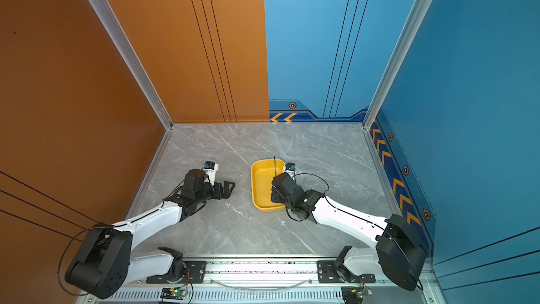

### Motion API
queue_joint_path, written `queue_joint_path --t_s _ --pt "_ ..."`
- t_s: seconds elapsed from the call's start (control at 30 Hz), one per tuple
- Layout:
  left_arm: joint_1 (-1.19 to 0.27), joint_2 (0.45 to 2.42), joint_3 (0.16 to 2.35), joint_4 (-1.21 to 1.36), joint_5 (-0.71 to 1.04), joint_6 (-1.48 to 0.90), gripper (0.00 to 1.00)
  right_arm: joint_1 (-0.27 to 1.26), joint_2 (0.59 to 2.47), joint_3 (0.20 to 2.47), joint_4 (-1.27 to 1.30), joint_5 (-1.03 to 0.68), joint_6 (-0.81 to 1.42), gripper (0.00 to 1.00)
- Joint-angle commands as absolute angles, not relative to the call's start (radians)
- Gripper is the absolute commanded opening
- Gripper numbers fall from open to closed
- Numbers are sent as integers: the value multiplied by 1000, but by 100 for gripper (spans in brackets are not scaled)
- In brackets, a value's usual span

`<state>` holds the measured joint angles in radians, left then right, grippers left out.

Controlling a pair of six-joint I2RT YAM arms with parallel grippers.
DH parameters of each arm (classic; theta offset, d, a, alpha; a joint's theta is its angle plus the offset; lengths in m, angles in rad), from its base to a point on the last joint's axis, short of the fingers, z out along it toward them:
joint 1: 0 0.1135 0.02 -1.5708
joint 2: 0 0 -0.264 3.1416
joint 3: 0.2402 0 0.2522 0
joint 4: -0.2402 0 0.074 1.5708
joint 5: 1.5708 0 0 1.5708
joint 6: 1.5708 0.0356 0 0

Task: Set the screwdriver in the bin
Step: 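Lower the held screwdriver into the yellow tray with the right gripper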

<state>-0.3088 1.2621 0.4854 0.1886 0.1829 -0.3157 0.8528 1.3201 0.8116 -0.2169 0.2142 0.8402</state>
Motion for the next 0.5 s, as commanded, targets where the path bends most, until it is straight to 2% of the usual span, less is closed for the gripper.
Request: queue_joint_path --t_s 0.0,0.47 --pt "-318 1277 518 170 213 -316 98 850 1355 868 -292 222 854 9" --pt "-325 1306 533 170 228 -316 98 842 1490 955 -373 193 845 9"
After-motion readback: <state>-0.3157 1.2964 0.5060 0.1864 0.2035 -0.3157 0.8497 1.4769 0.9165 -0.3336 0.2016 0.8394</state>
